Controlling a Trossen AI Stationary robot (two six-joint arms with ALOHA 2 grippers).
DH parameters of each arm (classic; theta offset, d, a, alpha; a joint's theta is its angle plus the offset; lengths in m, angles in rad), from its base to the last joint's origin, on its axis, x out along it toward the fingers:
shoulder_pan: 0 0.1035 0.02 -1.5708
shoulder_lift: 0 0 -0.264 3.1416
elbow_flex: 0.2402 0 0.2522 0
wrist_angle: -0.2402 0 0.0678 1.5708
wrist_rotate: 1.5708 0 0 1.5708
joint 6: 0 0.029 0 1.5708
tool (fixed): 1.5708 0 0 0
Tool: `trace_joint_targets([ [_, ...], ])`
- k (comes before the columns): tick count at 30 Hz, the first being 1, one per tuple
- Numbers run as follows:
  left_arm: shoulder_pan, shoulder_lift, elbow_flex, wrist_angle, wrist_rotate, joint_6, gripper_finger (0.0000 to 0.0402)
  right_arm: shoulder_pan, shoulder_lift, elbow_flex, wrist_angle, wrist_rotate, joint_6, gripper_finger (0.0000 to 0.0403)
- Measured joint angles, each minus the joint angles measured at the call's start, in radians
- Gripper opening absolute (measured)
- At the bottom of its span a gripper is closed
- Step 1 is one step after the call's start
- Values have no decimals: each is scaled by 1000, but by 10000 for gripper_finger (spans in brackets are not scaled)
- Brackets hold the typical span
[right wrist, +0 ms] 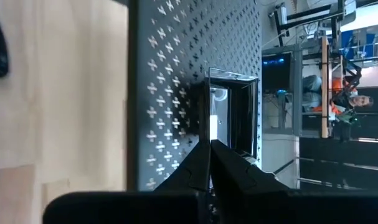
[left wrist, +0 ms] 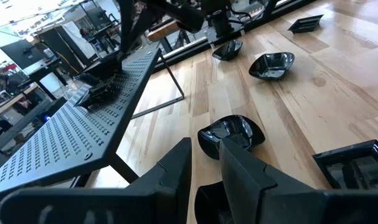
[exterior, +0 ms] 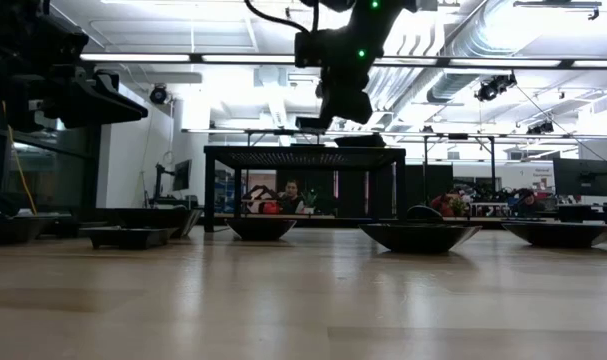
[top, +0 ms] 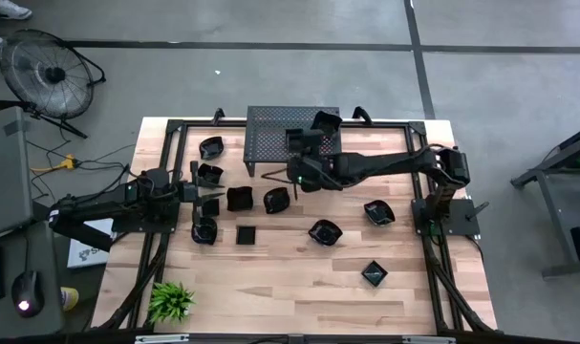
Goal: Pick & Place Mini shaped plates
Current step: Stack the black square plate on top of the black square plate on the shelf
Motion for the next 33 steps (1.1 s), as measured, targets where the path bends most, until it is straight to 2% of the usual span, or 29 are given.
trace_joint_targets([
  [6,0,0,0,0,0,0,80,-32,0,0,20,-14,-69,2],
  [18,0,0,0,0,0,0,80,-83,3,0,85,-113,-133,3],
  [33,0,0,0,0,0,0,80,-132,40,1,140,-139,-157,6],
])
